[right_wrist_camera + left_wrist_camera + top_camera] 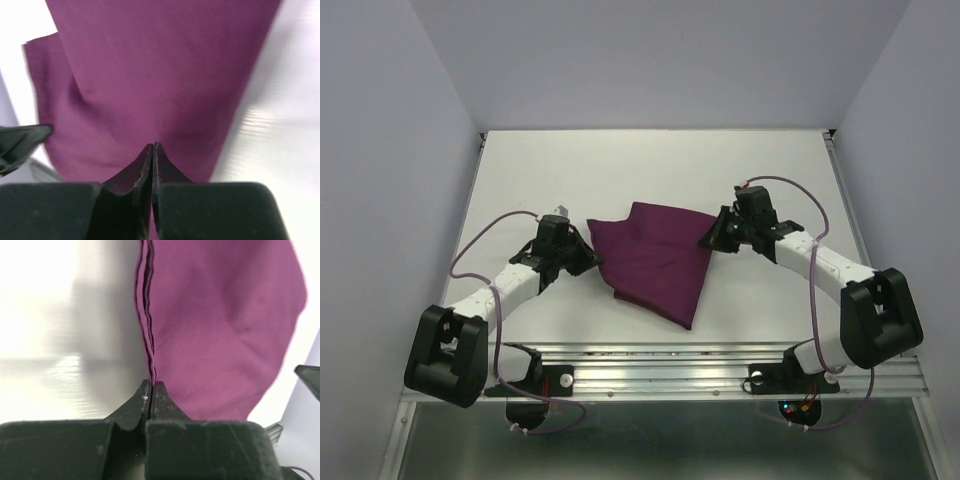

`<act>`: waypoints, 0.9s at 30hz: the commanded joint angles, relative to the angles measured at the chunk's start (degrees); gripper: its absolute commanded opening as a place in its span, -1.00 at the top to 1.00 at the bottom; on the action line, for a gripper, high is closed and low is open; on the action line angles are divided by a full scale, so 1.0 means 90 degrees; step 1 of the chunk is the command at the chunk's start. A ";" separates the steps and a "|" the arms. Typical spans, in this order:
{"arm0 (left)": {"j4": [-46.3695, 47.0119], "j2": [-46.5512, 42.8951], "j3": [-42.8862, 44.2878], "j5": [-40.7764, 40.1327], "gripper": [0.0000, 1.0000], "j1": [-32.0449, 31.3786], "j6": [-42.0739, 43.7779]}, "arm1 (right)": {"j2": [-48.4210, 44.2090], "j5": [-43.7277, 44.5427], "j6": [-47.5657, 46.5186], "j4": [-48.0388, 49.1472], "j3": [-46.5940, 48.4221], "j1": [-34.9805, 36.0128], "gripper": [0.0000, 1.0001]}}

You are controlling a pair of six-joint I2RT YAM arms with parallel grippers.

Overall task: Prepare the surgical pack
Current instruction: Pack the surgical kit at the center of the board.

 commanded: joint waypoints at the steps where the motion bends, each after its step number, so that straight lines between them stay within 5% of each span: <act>1: 0.0037 0.0327 -0.0461 -0.0381 1.00 0.0054 -0.0072 | 0.0428 -0.1004 0.0374 0.1194 -0.0288 0.0001 0.94; 4: 0.0418 0.0678 -0.0754 -0.0528 1.00 0.0054 -0.0102 | 0.0897 -0.1591 0.0637 0.2168 -0.0483 0.0001 0.96; 11: 0.0360 0.0963 -0.0550 -0.0879 1.00 -0.0034 -0.0101 | 0.1962 -0.1162 0.0463 0.2289 -0.0543 0.0001 0.99; 21: 0.0281 0.0875 -0.0560 -0.0811 1.00 -0.0024 -0.0092 | 0.0283 -0.1592 0.0472 0.2807 -0.0992 0.0449 0.99; 27: 0.0155 0.0885 -0.0443 -0.0850 1.00 -0.0024 -0.0121 | 0.0701 -0.1728 0.1232 0.4054 -0.2035 0.1066 0.99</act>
